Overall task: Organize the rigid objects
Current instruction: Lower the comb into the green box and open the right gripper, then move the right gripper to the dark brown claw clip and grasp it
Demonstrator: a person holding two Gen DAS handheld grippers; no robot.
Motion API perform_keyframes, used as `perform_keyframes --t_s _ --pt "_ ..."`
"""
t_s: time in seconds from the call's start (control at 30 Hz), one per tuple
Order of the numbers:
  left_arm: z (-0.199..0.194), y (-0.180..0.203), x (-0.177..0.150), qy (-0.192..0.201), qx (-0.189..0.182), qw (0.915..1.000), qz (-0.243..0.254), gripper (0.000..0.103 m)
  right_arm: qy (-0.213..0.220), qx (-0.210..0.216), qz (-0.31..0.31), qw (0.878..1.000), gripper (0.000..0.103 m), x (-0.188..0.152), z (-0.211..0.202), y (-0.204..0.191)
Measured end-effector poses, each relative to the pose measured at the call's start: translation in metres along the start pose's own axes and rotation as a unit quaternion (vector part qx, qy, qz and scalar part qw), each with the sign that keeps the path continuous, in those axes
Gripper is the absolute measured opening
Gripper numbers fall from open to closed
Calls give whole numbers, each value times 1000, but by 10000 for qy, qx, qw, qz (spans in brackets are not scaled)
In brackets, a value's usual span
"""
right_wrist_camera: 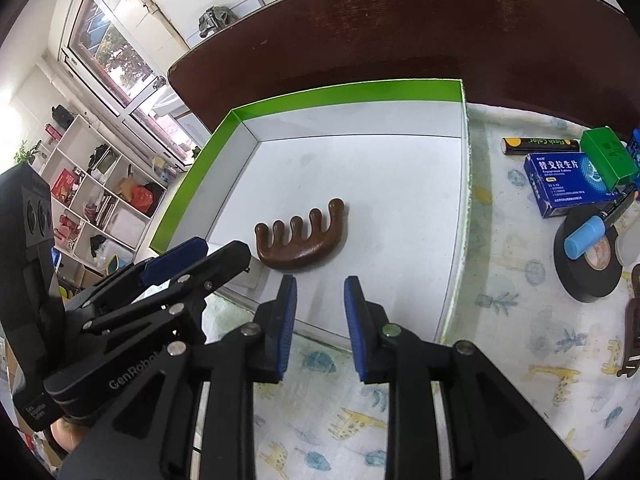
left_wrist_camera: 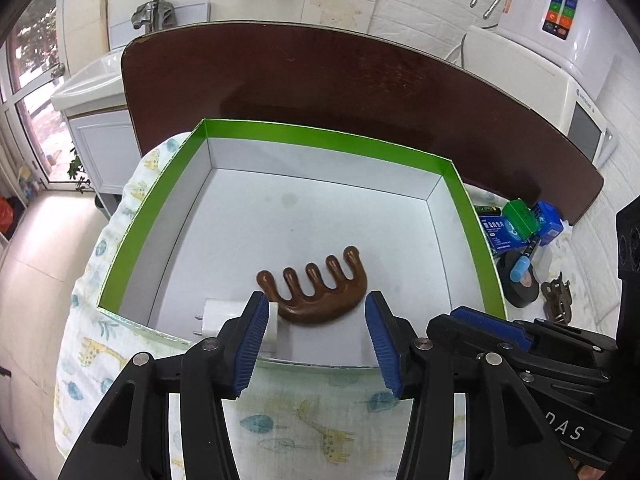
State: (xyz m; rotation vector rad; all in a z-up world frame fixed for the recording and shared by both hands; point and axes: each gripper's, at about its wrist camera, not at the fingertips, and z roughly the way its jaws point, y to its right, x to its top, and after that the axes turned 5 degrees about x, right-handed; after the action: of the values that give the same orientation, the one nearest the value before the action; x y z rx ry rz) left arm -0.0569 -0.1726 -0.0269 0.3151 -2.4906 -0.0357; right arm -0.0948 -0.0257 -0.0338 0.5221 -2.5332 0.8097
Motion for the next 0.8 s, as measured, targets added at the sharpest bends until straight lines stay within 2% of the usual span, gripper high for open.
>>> perform_keyframes --t_s 0.2,0.43,0.7,0.8 --pt "-12 30 5 161 -122 9996 214 51 294 -80 149 9994 25 -3 -30 22" --pt "-19 82 9 226 -364 9975 569 51 648 -264 385 9968 25 -13 -71 57" --pt "-18 144 3 145 -485 9934 1034 51 1034 -655 827 9890 27 -25 -119 123" --pt "-13 164 0 69 -478 9920 1170 51 1227 -982 1074 9817 29 -30 -141 157"
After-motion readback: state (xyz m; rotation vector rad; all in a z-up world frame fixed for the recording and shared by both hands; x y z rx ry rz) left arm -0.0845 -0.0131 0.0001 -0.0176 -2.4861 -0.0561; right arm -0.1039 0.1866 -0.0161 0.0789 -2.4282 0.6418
